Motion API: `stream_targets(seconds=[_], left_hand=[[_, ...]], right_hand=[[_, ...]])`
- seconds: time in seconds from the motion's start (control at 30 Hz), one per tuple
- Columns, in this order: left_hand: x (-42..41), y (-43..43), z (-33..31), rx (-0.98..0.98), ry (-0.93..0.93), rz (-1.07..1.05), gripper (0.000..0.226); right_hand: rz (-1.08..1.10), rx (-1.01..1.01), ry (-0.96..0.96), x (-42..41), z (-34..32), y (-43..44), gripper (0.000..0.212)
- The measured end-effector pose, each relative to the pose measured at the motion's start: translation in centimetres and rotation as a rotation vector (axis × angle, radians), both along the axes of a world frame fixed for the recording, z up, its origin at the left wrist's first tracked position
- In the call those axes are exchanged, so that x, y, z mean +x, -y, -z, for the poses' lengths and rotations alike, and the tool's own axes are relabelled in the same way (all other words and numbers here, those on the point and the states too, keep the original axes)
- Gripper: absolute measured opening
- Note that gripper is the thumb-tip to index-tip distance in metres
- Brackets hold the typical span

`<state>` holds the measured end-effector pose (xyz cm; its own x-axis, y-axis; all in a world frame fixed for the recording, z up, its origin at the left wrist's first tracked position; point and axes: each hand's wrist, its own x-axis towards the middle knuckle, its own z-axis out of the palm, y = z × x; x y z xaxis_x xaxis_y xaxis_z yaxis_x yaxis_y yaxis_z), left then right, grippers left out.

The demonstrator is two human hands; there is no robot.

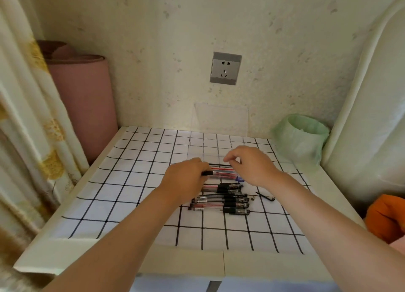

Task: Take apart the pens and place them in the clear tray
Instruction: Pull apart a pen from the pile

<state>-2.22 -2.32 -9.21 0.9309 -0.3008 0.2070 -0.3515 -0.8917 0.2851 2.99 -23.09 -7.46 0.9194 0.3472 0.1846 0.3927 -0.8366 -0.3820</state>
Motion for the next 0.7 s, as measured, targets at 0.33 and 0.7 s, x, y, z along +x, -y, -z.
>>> stream_targets(seconds=[0.33,0.7], left_hand=[[1.8,-2.1,1.1,0.002,0.026,-0.054,0.034],[2.4,-2.4,1.1,0.001,0.031,-0.074,0.039]], right_hand=[[-0.118,-0.626,-0.007,4.5,0.3,-3.7,0.029],[-0.054,-0.751,-0.022,5.2,0.5,-4.4,0.017]])
